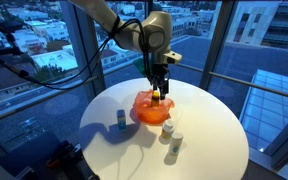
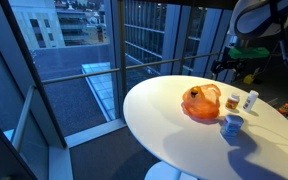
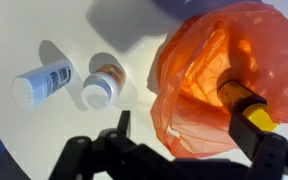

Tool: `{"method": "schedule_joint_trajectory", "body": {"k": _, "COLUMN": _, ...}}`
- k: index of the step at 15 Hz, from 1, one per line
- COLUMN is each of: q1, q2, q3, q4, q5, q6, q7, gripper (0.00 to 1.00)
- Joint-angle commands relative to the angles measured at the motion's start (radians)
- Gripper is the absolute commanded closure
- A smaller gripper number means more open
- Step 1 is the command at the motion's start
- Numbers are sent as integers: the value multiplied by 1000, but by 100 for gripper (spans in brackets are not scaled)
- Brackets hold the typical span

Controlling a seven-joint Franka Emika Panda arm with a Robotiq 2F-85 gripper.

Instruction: Remove the brown bottle from the plastic

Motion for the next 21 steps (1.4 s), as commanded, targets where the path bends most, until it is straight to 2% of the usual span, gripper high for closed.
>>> {"method": "schedule_joint_trajectory", "body": {"k": 1, "q1": 21, "q2": 91, "q3": -11, "q4": 98, "q5": 32, "q6": -19, "q7": 10, "gripper": 0}}
{"method": "schedule_joint_trajectory", "body": {"k": 11, "q1": 47, "q2": 303, "q3": -6, "q4": 315, "q5": 92, "q6": -54, "q7": -6, "gripper": 0}}
{"method": "schedule_joint_trajectory", "body": {"k": 21, "q1": 80, "q2": 346, "q3": 0, "q4": 388, "q5": 98, "q6": -58, "q7": -12, "gripper": 0}}
